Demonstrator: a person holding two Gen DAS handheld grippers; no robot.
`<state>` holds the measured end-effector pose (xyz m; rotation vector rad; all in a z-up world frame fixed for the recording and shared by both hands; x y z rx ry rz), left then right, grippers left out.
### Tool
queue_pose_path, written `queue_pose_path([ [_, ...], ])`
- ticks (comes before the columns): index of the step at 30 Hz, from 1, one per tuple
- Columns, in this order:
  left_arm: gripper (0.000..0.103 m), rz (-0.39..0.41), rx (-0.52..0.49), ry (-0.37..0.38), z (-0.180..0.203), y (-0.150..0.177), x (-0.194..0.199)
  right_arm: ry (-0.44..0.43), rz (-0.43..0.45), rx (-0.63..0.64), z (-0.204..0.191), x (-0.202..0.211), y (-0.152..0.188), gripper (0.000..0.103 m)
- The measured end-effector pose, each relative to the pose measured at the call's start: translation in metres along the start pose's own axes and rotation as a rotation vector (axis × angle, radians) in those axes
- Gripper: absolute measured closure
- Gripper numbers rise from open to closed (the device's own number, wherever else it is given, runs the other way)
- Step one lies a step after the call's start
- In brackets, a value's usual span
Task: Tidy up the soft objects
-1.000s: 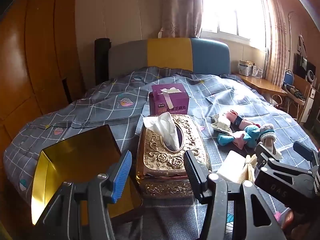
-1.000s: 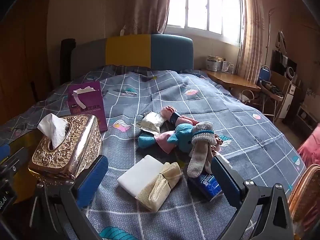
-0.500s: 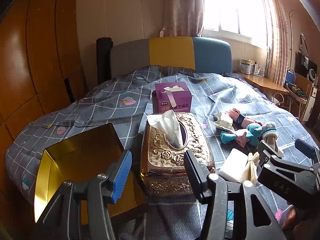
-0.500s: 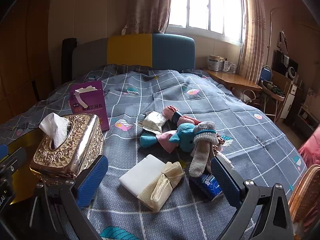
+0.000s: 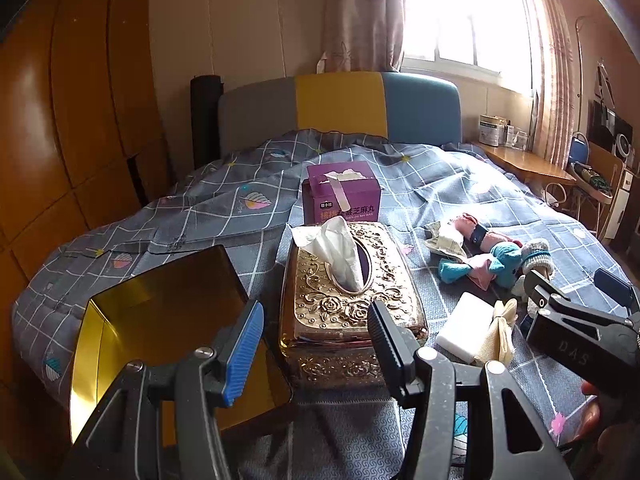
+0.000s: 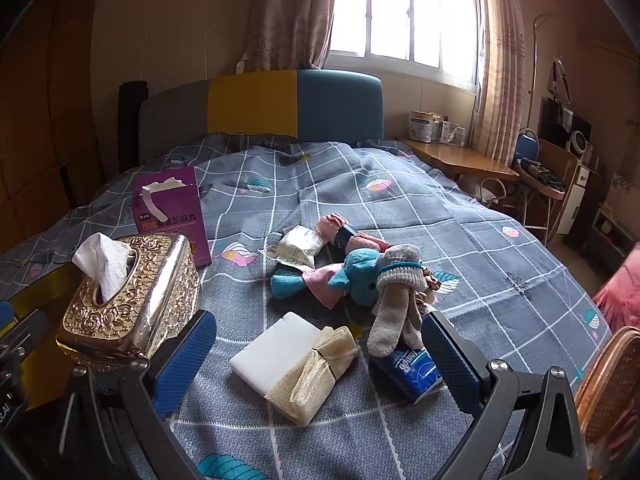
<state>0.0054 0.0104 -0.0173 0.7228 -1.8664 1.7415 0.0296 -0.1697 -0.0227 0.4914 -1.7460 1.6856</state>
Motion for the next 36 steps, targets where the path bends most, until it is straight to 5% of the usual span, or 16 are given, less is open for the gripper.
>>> queue_pose_path([
  [36, 0.048, -0.051, -0.081, 0.066, 0.025, 0.009, -0.005, 0.114, 0.008, -0.103, 0.09, -0.01, -0.026, 0.0],
])
Point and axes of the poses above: each gripper's, at about its wrist camera, not at the fingertips, and x roughly against the way its jaws point, z to its right, y to its underside, the point moved 2 cm from there along -x, roughly the way its jaws point, and after that the axes turned 7 degrees about -z, right-handed, at the moved point
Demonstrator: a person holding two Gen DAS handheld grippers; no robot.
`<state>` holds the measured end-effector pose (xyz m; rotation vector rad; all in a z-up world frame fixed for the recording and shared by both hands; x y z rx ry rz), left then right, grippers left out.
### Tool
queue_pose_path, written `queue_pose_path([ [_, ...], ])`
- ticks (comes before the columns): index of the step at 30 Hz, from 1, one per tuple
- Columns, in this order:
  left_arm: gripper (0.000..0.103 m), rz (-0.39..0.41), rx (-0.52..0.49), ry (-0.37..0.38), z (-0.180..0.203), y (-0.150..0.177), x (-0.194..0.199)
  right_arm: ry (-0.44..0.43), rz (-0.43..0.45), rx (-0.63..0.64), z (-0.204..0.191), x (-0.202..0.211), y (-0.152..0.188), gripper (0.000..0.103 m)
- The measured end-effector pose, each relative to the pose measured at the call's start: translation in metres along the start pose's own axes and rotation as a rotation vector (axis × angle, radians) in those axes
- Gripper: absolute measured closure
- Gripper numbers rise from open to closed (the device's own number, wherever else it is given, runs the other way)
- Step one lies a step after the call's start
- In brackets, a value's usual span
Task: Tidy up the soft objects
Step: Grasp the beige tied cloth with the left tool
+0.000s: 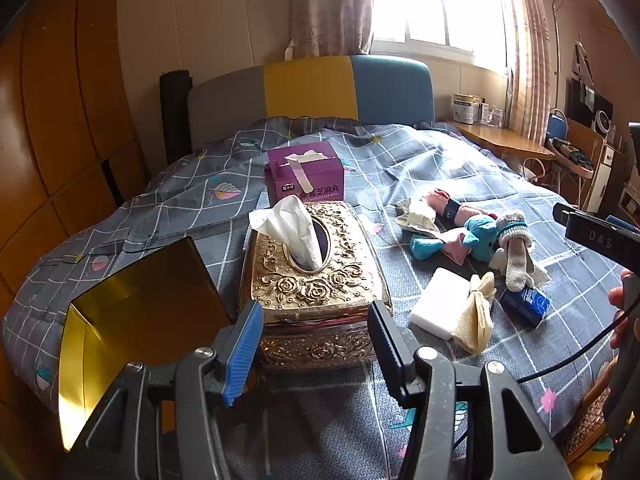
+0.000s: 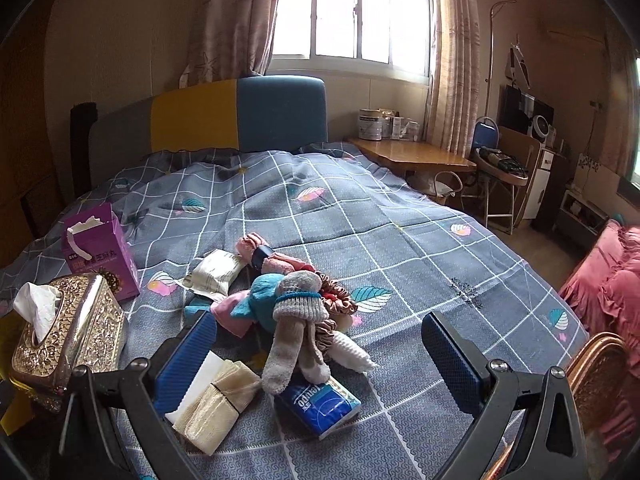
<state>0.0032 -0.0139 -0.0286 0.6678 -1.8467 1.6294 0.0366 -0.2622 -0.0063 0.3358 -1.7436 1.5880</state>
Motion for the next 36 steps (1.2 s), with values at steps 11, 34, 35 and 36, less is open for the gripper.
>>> queue_pose_path([
  [11, 0.048, -0.018, -0.045, 0.034, 0.013, 0.001, -0.003, 0.019, 0.01, -0.014, 0.017, -0.013, -0.022, 0.0],
  [34, 0.06, -0.359, -0.368, 0.43, 0.128, -0.016, -0.092, -0.124, -0.117, -0.22, 0.082, -0.081, -0.026, 0.0],
  [35, 0.06, -0.367, -0.371, 0.438, 0.13, -0.016, -0.095, -0.127, -0.121, -0.222, 0.082, -0.083, -0.025, 0.0],
  [36, 0.06, -0.367, -0.378, 0.448, 0.134, -0.017, -0.099, -0.128, -0.122, -0.223, 0.082, -0.083, -0.025, 0.0],
])
Point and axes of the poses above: each gripper's, at about its wrist camera, not at the fingertips, and x roughly against the way its jaws point, z to its right, y to its underside, the point moved 2 cm from there along -x, roughly the way its jaws point, and after that the axes turned 7 degrees about -z, right-handed, at the moved point
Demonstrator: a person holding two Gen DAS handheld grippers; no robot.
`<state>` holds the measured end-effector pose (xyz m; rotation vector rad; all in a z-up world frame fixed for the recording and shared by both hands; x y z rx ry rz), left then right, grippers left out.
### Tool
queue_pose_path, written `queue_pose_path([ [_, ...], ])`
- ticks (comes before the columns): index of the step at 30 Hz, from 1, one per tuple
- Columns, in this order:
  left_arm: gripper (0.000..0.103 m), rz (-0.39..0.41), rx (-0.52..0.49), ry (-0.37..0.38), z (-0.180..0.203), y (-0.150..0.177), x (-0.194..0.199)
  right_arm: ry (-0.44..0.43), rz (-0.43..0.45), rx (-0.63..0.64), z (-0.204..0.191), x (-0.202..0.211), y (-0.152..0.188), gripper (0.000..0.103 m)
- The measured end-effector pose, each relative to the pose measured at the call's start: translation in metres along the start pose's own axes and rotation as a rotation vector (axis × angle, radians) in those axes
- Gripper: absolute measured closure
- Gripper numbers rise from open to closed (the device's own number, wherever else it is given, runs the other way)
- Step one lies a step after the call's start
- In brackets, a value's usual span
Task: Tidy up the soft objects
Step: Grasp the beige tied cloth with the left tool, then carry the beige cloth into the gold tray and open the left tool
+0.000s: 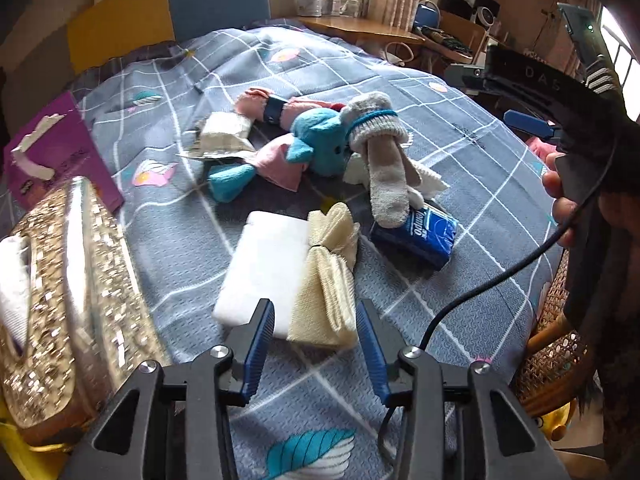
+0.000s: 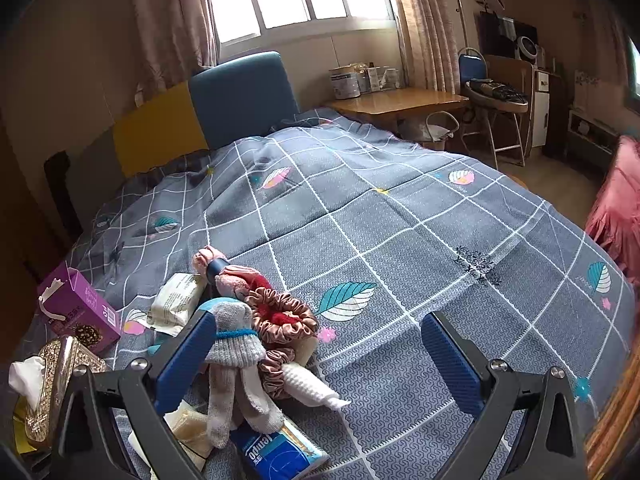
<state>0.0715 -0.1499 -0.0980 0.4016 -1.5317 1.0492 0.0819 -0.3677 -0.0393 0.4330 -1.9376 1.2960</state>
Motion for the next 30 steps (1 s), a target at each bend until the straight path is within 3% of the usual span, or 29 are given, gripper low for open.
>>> queue_pose_path([
  [7, 0.06, -0.055, -0.029, -0.02, 0.012, -0.024, -0.039, -0.014, -0.006, -0.014, 0.002, -0.001, 0.0, 0.0],
  [9, 0.076, -0.07, -0.04, -0.039, 0.013, -0.025, -0.05, -0.017, -0.014, -0.024, 0.004, -0.003, 0.0, 0.0],
  [10, 0.078, -0.052, -0.053, -0.039, 0.014, -0.024, -0.049, -0.018, -0.018, -0.027, 0.005, -0.003, 0.0, 0.0],
  [11, 0.087, -0.028, -0.05, -0.035, 0.013, -0.022, -0.044, -0.019, -0.021, -0.03, 0.005, -0.004, 0.0, 0.0],
  [19, 0.091, 0.104, 0.003, 0.006, -0.003, -0.004, 0.007, -0.005, -0.024, 0.034, -0.007, -0.005, 0.002, 0.0],
  [23, 0.091, 0.179, 0.052, 0.023, -0.015, -0.004, 0.044, -0.026, -0.045, 0.088, -0.017, -0.007, 0.006, 0.008],
  [25, 0.091, 0.229, 0.072, 0.019, -0.022, -0.007, 0.065, -0.059, -0.074, 0.122, -0.026, -0.009, 0.01, 0.019],
  [27, 0.091, 0.263, 0.092, 0.02, -0.03, -0.01, 0.081, -0.134, -0.131, 0.133, -0.036, -0.012, 0.017, 0.034],
  [30, 0.091, 0.293, 0.119, 0.012, -0.043, -0.015, 0.095, -0.273, -0.256, 0.173, -0.062, -0.018, 0.037, 0.041],
])
Point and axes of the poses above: each gripper's, at about its wrist camera, not at the fingertips, and x roughly against the way its jaws point, z to its right, y to its underside, the point moved 2 cm from there along -x, roughly the way its jaws point, and after that the axes turned 7 degrees about -z, right-handed, at the moved point
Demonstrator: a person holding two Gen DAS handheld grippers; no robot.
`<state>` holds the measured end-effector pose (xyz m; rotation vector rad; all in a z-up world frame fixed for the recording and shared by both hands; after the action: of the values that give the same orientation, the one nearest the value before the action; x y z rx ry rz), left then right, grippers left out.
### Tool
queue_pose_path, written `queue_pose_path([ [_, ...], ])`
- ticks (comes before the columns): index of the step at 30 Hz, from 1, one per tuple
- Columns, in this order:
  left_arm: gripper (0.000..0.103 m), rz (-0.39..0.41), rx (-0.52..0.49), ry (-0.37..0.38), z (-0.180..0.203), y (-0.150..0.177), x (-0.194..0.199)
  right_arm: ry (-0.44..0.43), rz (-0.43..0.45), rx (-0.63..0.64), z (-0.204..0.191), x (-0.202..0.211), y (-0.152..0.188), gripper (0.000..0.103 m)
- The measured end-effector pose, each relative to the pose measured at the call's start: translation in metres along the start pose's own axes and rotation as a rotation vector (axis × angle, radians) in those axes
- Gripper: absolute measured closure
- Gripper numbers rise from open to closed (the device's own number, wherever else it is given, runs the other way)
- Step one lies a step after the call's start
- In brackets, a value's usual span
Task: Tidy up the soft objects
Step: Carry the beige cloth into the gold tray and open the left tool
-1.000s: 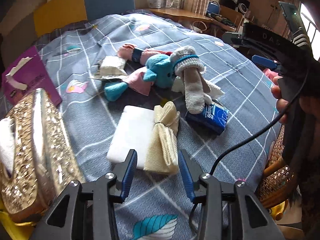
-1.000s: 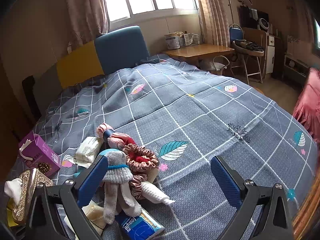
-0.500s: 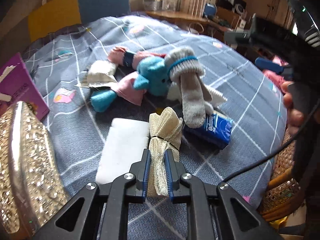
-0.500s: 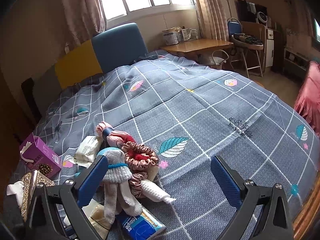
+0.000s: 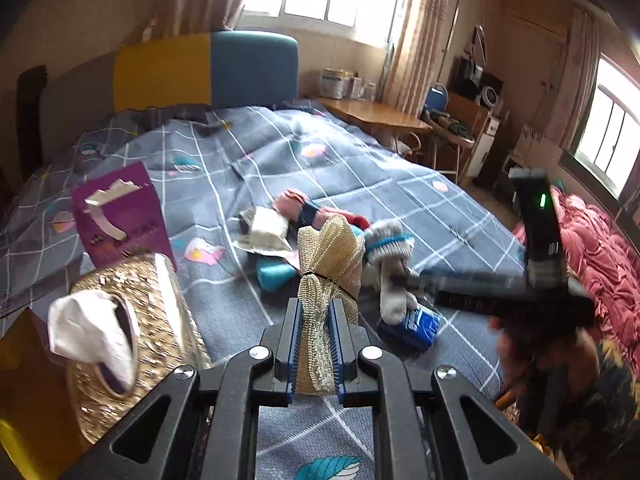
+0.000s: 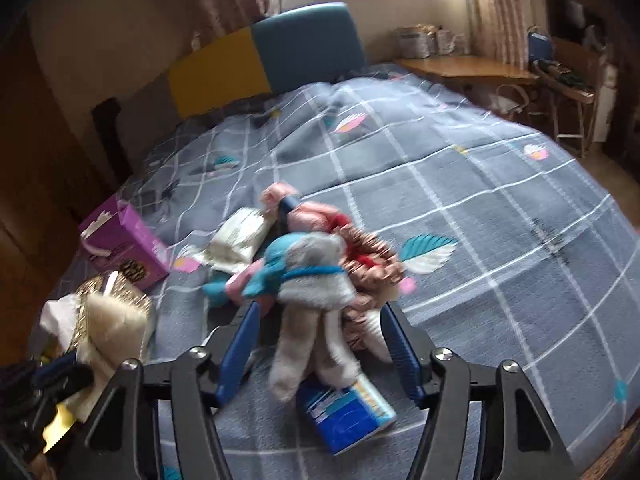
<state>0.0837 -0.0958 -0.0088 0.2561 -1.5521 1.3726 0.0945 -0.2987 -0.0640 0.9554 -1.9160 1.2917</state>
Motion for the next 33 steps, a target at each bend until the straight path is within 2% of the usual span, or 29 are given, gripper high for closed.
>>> queue_pose_path([
  [1, 0.091, 0.003, 0.01, 0.0, -0.004, -0.003, 0.002, -0.036, -0.044, 0.013, -0.011, -0.009, 0.005, 0.041],
  [3, 0.091, 0.016, 0.041, 0.005, -0.014, -0.009, 0.009, -0.048, -0.121, 0.026, -0.031, -0.029, 0.016, 0.041],
  [6, 0.091, 0.047, 0.094, 0.015, -0.033, -0.017, 0.025, -0.006, -0.2, 0.03, -0.052, -0.062, 0.026, 0.039],
  [8, 0.091, 0.075, 0.123, 0.004, -0.049, -0.021, 0.037, 0.012, -0.241, -0.01, -0.056, -0.082, 0.029, 0.038],
  [12, 0.091, 0.133, 0.209, -0.053, -0.093, -0.034, 0.055, 0.027, -0.262, -0.085, -0.058, -0.105, 0.027, 0.031],
  [17, 0.09, 0.184, 0.39, -0.159, -0.168, -0.035, 0.068, 0.078, -0.253, -0.105, -0.063, -0.116, 0.018, 0.023],
  [21, 0.089, 0.201, 0.578, -0.323, -0.232, -0.002, 0.077, 0.122, -0.251, -0.092, -0.068, -0.119, 0.013, 0.022],
  [24, 0.085, 0.176, 0.719, -0.406, -0.271, 0.034, 0.079, 0.157, -0.252, -0.072, -0.073, -0.121, 0.013, 0.022],
  [27, 0.083, 0.13, 0.772, -0.448, -0.293, 0.067, 0.073, 0.193, -0.247, -0.054, -0.078, -0.123, 0.015, 0.022],
  [33, 0.071, 0.042, 0.791, -0.452, -0.3, 0.11, 0.054, 0.247, -0.241, -0.009, -0.088, -0.126, 0.018, 0.021],
])
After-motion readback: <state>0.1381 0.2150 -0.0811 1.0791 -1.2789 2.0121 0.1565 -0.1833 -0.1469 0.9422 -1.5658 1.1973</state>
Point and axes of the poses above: each gripper's, at about its wrist camera, not at the fingertips, and x roughly against the way its jaws point, z to its right, y to its underside, the point moved 2 cm from there along -x, roughly the way its jaws point, and after that the axes turned 7 degrees about -z, right-handed, at the moved point
